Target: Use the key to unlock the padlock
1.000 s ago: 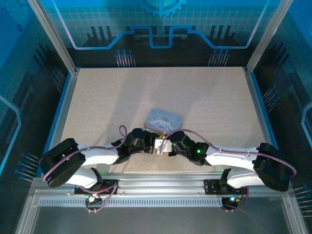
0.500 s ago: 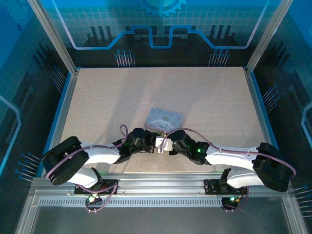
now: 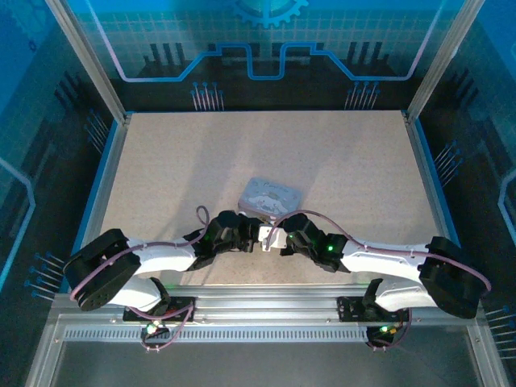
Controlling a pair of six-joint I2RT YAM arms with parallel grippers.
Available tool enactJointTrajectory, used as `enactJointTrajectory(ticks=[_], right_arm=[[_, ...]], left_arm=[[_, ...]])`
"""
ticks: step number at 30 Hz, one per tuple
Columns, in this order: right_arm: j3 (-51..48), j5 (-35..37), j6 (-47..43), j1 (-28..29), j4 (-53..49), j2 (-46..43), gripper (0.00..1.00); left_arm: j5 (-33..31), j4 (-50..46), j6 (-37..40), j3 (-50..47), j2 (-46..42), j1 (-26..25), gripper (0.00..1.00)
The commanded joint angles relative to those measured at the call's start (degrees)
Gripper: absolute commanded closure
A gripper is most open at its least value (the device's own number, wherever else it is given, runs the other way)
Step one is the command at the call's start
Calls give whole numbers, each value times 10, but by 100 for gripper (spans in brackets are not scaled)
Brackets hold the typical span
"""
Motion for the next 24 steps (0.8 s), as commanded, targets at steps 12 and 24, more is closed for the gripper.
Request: enactJointTrajectory(ticks=[12,24], right_arm=[[17,-8,11,-11,36,43,100],[23,-65,90,-28,37,24,100]], left_arm=[[24,-3,40,37,-13,-2,100],[23,5,40,30,-12,-3,100]])
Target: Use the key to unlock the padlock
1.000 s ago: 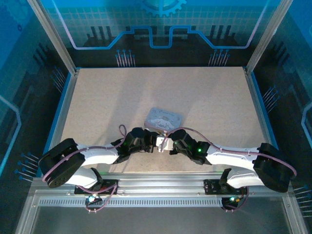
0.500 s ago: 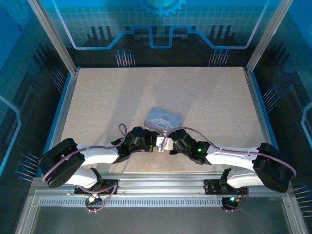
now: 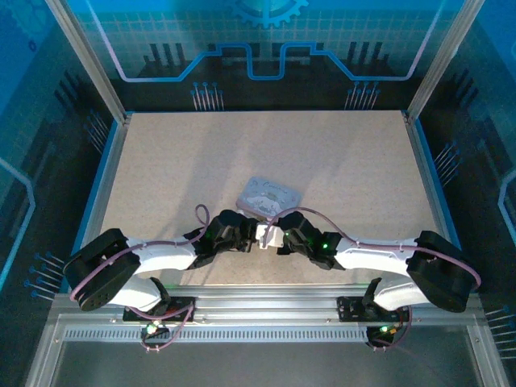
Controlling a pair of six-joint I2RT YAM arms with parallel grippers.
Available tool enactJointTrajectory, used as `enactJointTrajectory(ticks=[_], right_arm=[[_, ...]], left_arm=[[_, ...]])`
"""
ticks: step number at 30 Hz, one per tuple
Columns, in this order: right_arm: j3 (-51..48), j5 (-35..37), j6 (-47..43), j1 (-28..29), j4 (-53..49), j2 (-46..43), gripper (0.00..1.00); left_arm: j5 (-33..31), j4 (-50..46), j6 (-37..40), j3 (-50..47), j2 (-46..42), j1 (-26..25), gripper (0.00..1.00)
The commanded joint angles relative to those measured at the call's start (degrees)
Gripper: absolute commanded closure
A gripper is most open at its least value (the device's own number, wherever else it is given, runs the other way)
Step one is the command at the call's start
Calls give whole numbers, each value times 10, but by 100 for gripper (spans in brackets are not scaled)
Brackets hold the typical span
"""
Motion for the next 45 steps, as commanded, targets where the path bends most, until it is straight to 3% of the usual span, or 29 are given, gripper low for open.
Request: enactJointTrajectory(ticks=[1,17,28,34,45], right_arm=[[15,-48,77,-19,11,-22,100],[47,-97,333,-27,-16,-11,100],[59,-137,403,-37,-11,6,100],[60,-161,391,-63,-6,11,100],[4,-65,141,-31,30,-8,100]], left_arm=[[34,49,16,20,-12,-7,100],[33,49,18,19,-9,-8,100],[33,47,19,21,-7,-9,100],[30,41,21,20,-9,-9,100],[17,0,13,17,-36,-7,100]])
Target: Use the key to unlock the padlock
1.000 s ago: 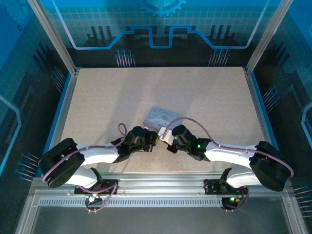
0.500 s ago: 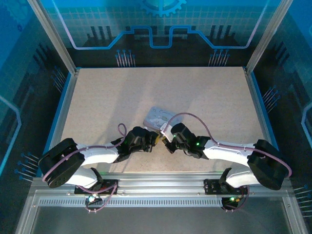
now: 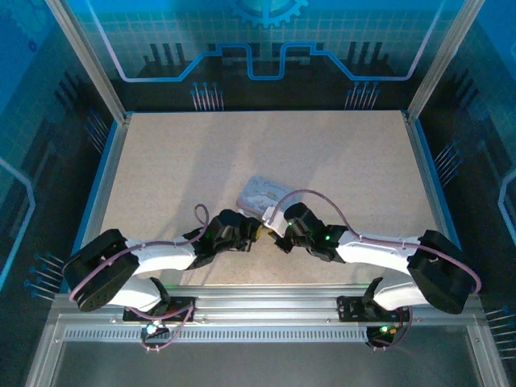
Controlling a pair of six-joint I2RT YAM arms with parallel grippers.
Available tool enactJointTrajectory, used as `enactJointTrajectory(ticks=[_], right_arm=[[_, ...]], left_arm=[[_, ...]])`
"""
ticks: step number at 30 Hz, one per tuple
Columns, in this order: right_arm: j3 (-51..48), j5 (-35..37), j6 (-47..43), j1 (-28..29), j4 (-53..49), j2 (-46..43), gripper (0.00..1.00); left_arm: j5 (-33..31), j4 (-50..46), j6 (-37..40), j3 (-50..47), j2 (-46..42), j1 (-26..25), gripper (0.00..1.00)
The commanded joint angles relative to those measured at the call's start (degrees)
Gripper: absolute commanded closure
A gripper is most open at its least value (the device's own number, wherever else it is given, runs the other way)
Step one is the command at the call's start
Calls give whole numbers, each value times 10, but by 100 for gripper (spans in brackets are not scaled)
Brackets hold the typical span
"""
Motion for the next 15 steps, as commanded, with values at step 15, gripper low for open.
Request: enactJointTrajectory(ticks=[15], right_arm=[[-28,124,-229,73,112,4,76]], left_arm=[[10,-59,17,16,-75,-2,100]])
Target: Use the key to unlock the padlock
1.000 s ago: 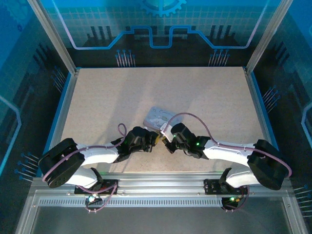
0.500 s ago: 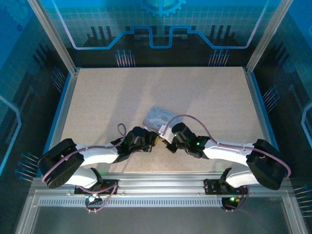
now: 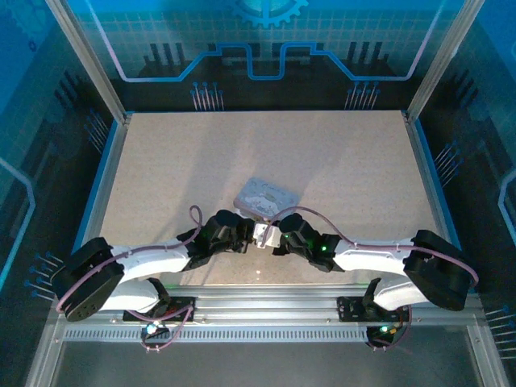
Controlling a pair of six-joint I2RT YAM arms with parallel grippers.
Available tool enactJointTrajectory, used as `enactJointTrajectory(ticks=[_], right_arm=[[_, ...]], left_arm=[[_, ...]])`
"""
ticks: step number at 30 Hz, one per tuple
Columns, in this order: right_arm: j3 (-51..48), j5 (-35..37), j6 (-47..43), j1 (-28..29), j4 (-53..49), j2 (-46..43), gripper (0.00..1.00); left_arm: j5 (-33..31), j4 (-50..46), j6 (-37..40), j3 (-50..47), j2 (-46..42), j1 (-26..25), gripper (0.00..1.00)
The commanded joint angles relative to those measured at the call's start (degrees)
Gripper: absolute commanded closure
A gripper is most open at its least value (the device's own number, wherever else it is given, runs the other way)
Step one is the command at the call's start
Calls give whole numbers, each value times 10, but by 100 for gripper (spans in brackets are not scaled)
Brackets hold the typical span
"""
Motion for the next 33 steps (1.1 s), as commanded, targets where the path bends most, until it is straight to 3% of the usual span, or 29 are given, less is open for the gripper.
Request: enactJointTrajectory(ticks=[1,5,13,33], right_arm=[[-4,25,-33,13,15,-12,71],[-7,37,-35,24,-20,-37,65],[-31,57,-30,32,-55,-83,65],[5,63,-82,31,-2,-11,77]], left_arm=[[16,9,14,15,-19,-2,100],[13,9,13,14,-20,-1,100],[12,7,14,12,-21,1,100],[15,8,16,11,-23,1,100]])
